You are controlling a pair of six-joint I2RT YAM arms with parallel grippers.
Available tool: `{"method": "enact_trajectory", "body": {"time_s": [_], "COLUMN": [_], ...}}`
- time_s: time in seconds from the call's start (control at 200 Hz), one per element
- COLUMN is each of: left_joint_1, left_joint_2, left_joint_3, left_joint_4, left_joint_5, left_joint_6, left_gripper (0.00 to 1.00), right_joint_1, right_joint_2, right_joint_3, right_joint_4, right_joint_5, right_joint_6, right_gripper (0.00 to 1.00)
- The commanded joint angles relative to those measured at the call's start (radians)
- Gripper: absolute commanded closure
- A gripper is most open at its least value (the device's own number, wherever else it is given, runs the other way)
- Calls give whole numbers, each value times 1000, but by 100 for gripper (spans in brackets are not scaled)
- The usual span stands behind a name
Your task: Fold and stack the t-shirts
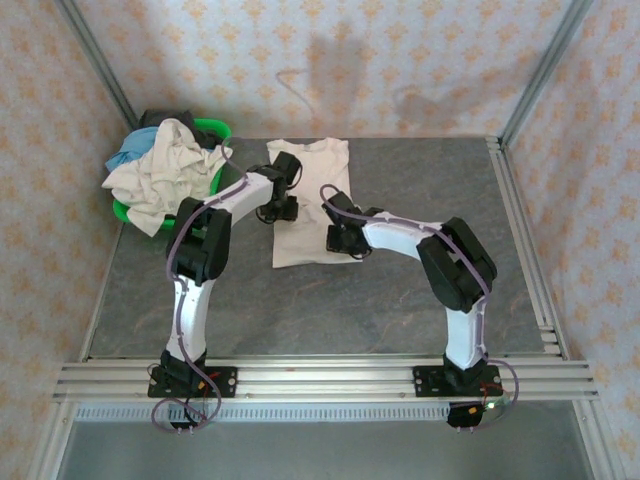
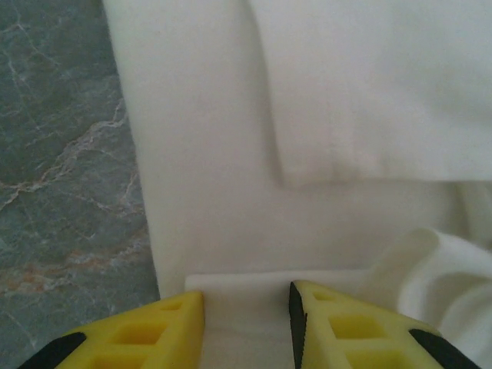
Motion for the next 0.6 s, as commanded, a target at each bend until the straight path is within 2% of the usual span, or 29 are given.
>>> {"method": "enact_trajectory", "body": {"time_s": [0.0,0.04,0.11,0.23,0.355,0.455,0.515,0.596], "left_joint_1": [16,19,24,47,47,20,-20,-72], "left_joint_2": [16,29,46,20,-98,-224,-287,-330], "left_joint_3": [78,99,141,160,36,-142,-229,-269], "left_joint_4": [-64,-72,-97,-105,-21,69,93,99], "left_joint_5": [-17,-9,-4,27,96,157,121,80], "left_joint_6": [32,34,31,20,80,250,374,480], "left_gripper": [65,65,75,77,66,60,53,51], "right_joint_1": [3,4,7,17,18,16,12,6], "right_joint_2": [-17,-22,-38,-77,-115,-137,-148,-157], "right_joint_3": [-89,-117,-159,-220,-246,-225,-215,-215], "right_joint_4": [26,40,47,48,39,-24,-48,-43], "right_joint_5": [21,2,-9,-20,-37,-22,-13,-30], "right_joint_6": [16,17,16,5,-17,-27,-21,-21], "right_gripper": [63,63,64,64,64,64,64,64]}}
